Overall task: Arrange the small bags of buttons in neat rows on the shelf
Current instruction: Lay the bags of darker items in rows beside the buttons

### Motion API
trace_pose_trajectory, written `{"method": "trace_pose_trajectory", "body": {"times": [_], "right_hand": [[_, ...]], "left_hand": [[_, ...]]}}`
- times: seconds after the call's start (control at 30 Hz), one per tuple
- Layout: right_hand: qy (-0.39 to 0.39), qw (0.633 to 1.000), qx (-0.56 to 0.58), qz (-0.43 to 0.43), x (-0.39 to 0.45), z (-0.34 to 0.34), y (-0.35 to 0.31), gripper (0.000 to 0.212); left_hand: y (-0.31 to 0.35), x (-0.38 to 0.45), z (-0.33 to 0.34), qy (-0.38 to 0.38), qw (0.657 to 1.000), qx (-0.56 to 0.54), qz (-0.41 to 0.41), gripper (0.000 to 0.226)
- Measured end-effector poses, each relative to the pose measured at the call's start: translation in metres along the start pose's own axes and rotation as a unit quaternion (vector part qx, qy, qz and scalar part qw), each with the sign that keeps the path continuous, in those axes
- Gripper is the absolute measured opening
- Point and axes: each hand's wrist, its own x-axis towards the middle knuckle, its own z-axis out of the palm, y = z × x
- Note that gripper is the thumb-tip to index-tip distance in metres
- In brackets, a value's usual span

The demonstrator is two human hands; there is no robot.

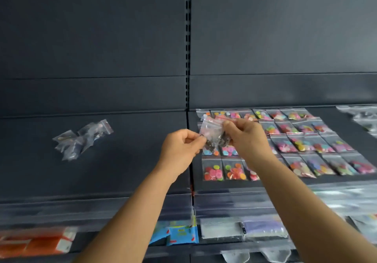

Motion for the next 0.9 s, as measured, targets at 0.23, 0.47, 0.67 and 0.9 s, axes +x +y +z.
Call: {"method": "trace_pose_trajectory", "body": {"times": [0.23,0.47,0.67,0.9], "right_hand": [[0.077,0.997,0.012,0.003,0.003,-0.092,0.030,0.038],[0.120,0.993,-0.013,-0.008,0.011,-0.217,0.064,0.037],[0.078,0.997,0.014,-0.006,0.012,-0.310,0.089,0.023],[0.096,0.994,0.054,0.006,0.006,-0.385,0.118,0.018]], "left_hand": [[0.035,0.000,0.084,-0.050,0.998,0.015,0.036,0.014],[0.075,-0.013,0.206,-0.078,0.994,0.014,0.072,0.003],[0.115,-0.027,0.310,-0.111,0.989,0.010,0.095,0.016],[0.137,-0.036,0.391,-0.128,0.988,-0.030,0.087,0.006]]}}
